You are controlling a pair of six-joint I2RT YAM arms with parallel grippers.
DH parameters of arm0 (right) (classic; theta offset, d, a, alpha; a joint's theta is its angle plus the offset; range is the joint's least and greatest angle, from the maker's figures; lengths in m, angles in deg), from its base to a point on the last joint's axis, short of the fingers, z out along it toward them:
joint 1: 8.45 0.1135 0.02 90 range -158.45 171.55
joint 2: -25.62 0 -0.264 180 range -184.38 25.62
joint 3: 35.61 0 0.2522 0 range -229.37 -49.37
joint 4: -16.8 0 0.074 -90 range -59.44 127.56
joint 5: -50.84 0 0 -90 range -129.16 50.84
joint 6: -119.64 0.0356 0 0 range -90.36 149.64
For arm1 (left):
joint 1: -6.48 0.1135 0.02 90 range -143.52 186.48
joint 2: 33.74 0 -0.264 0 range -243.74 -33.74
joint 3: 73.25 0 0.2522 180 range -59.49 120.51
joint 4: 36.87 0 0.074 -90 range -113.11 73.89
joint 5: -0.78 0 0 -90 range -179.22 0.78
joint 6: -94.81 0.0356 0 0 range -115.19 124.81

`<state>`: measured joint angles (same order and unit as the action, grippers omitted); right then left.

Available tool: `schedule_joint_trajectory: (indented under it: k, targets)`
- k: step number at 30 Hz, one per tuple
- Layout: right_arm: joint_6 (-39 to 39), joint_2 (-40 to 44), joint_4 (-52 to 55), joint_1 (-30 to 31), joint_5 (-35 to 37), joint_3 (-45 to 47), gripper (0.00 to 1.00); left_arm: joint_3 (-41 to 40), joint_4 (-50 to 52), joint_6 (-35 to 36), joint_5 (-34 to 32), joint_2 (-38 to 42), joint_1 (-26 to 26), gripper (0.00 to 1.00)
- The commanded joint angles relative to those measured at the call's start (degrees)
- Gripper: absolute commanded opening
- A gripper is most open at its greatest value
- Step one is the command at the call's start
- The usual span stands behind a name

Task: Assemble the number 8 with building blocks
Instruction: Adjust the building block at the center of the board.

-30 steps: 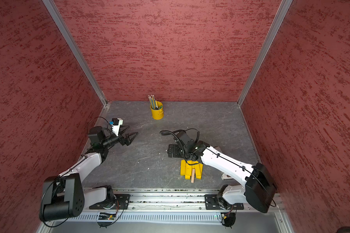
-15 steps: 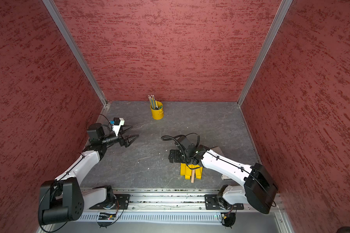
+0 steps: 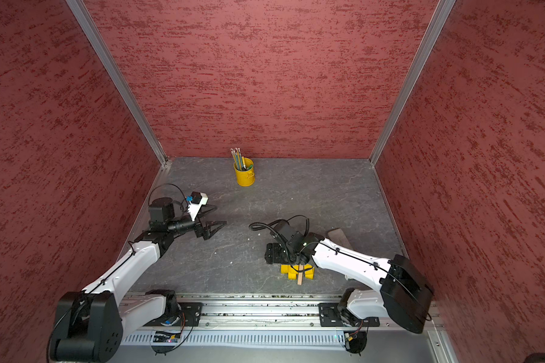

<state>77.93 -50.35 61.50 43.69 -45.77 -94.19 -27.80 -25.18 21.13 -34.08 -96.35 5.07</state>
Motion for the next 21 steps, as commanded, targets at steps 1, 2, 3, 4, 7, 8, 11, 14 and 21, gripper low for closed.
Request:
schedule_joint_trajectory:
  k: [1,2,3,4,7,8,11,14,21]
  targets:
    - [3.1,-0.5,2.4,0.5,3.0,0.7,0.81,-0.6,-0.2,-0.2,-2.2,1.5,-0.3,1.00]
    - [3.7,-0.6,2.8,0.4,3.3,0.9,0.82,-0.7,-0.2,-0.1,-2.3,1.7,-0.3,1.00]
    - [4.3,-0.8,3.2,0.4,3.5,0.9,0.83,-0.8,-0.2,0.0,-2.2,1.8,-0.3,1.00]
    - [5.0,-0.9,3.6,0.5,3.6,1.1,0.83,-1.0,-0.4,0.2,-2.3,1.8,-0.3,1.00]
    - [6.7,-1.1,4.0,0.5,4.2,1.9,0.83,-1.2,-0.2,1.2,-1.5,1.1,-0.3,1.00]
    - [7.0,-1.1,3.6,0.5,4.2,2.1,0.83,-1.1,0.1,1.5,-1.2,0.8,-0.3,1.00]
    - [7.3,-1.8,3.2,0.5,4.6,1.6,0.83,-0.6,1.3,2.2,-0.9,-0.1,-0.3,1.00]
    - [6.7,-3.5,3.9,0.5,5.6,0.1,0.82,-0.5,1.7,2.6,-1.0,-0.3,-0.3,1.00]
    - [5.8,-8.4,7.1,0.5,8.4,-3.4,0.81,-0.8,1.9,3.2,-1.6,-0.1,-0.2,1.00]
